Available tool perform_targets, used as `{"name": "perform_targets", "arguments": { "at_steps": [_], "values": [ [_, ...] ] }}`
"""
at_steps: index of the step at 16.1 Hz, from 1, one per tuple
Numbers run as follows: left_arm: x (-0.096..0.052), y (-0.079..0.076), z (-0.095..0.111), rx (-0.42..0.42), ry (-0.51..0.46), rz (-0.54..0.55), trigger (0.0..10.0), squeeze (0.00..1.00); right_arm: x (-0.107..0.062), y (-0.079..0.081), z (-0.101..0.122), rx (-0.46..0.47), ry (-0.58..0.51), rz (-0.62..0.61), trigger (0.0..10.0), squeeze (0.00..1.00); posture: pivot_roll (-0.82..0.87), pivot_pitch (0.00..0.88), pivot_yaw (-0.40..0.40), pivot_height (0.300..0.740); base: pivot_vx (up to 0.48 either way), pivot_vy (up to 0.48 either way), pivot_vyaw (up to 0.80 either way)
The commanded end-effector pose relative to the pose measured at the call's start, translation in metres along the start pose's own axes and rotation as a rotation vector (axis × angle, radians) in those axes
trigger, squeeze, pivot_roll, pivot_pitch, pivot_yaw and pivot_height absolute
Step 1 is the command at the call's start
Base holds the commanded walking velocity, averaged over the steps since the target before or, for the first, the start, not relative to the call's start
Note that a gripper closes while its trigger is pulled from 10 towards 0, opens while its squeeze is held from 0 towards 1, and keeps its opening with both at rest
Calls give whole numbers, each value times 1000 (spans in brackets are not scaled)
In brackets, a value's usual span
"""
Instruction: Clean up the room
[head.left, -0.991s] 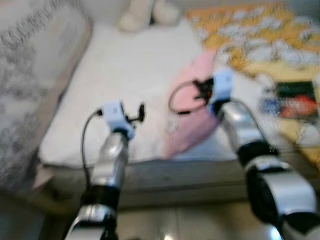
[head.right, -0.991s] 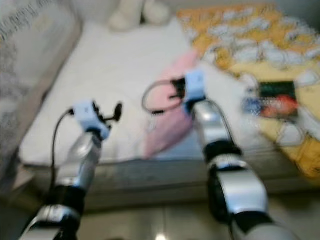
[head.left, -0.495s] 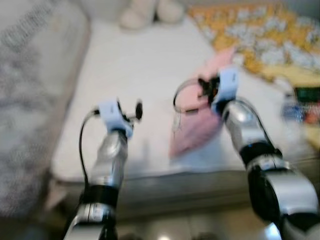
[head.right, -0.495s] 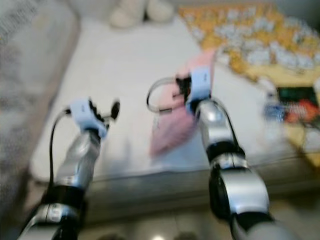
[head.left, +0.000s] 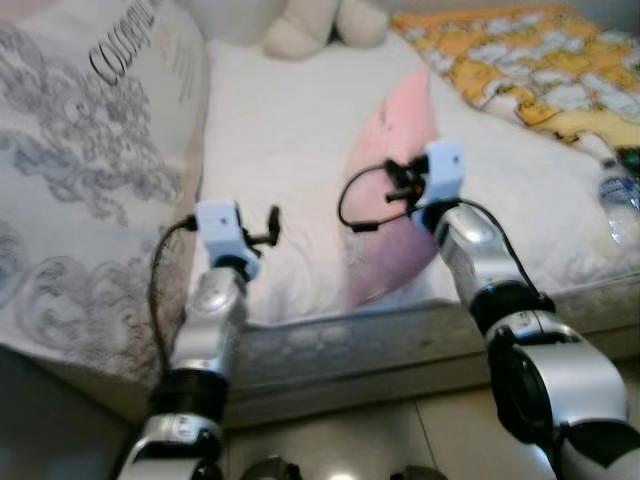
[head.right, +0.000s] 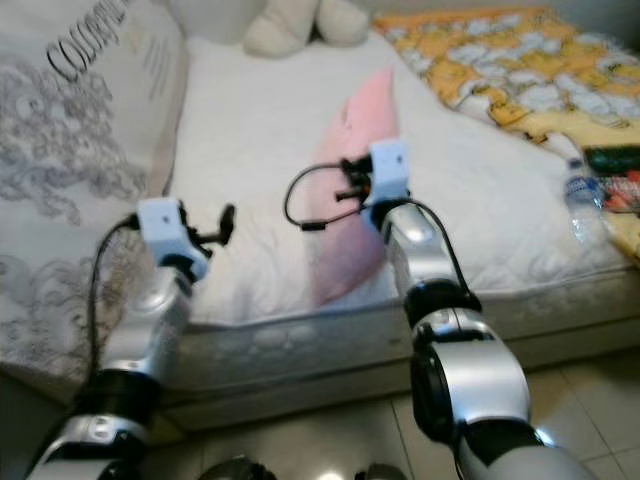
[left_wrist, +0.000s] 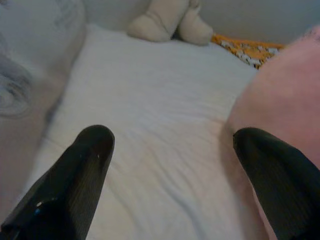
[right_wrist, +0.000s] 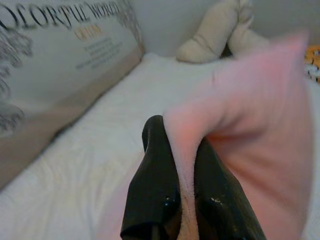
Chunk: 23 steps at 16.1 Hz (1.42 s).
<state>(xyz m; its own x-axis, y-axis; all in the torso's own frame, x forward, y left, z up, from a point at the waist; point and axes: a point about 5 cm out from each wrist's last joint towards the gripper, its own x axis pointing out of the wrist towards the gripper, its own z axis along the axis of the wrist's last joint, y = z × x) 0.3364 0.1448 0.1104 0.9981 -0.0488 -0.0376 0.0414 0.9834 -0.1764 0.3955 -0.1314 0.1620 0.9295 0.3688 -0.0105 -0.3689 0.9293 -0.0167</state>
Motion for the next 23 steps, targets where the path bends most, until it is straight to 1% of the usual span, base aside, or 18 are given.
{"name": "perform_targets", "arguments": {
  "at_steps": [1,2,3,4,5,6,7,8,9,10,11,13,14,15,16,20,22,23],
  "values": [
    [-1,4,9,46,-27,-40,10000,0,5,-15,30,-1,-72,-27,0,0,-143,0,106,740,0,0,0],
    [-3,7,10,66,-26,-53,10000,0,5,-20,34,-3,-71,-37,0,0,-140,0,106,740,0,0,0],
    [-6,9,12,96,-30,-76,10000,0,6,-27,43,-16,-64,-53,0,0,-134,0,106,740,0,0,0],
    [-10,4,12,112,-31,-100,10000,0,7,-30,51,-41,-64,-60,0,0,-130,0,105,740,0,0,0],
    [-17,-13,14,77,-61,-160,10000,0,12,-28,67,-80,-76,-56,0,0,-109,0,93,740,0,0,0],
    [-24,-23,17,52,-82,-233,10000,0,15,-25,73,-86,-83,-44,0,0,-104,0,91,740,0,0,0],
    [-35,-26,19,80,-85,-325,10000,0,17,-23,78,-84,-85,-35,0,0,-99,0,87,740,0,0,0],
    [-44,-22,20,108,-77,-374,10000,0,18,-21,80,-80,-83,-25,0,0,-99,0,87,740,0,0,0],
    [-52,-14,21,136,-59,-405,10000,0,19,-20,80,-73,-73,-21,0,0,-90,0,84,740,0,0,0],
    [-59,-6,22,164,-47,-412,10000,0,20,-21,81,-62,-66,-26,0,0,-75,0,79,740,0,0,0],
    [-63,-4,24,181,-42,-414,10000,0,20,-21,82,-54,-63,-30,0,0,-75,0,79,740,0,0,0],
    [-67,-9,27,207,-50,-419,10000,0,21,-21,86,-65,-72,-39,0,0,-45,0,59,740,0,0,0],
    [-68,-13,31,200,-57,-424,10000,0,20,-23,89,-70,-84,-47,0,0,-45,0,59,740,0,0,0],
    [-68,-17,32,199,-65,-412,10000,0,19,-26,91,-70,-98,-54,0,0,-45,0,59,740,0,0,0],
    [-69,-17,31,190,-59,-398,10000,0,18,-27,91,-69,-99,-56,0,0,-36,0,52,740,480,0,0],
    [-68,-15,29,202,-31,-351,10000,0,18,-28,92,-79,-103,-55,0,0,-47,0,61,740,480,0,0],
    [-66,-16,29,170,-32,-326,10000,0,17,-29,88,-79,-97,-56,0,0,-48,0,63,740,480,0,0],
    [-66,-16,29,169,-31,-324,10000,0,17,-28,88,-79,-96,-55,0,0,-48,0,64,740,469,0,0]
  ]
}}
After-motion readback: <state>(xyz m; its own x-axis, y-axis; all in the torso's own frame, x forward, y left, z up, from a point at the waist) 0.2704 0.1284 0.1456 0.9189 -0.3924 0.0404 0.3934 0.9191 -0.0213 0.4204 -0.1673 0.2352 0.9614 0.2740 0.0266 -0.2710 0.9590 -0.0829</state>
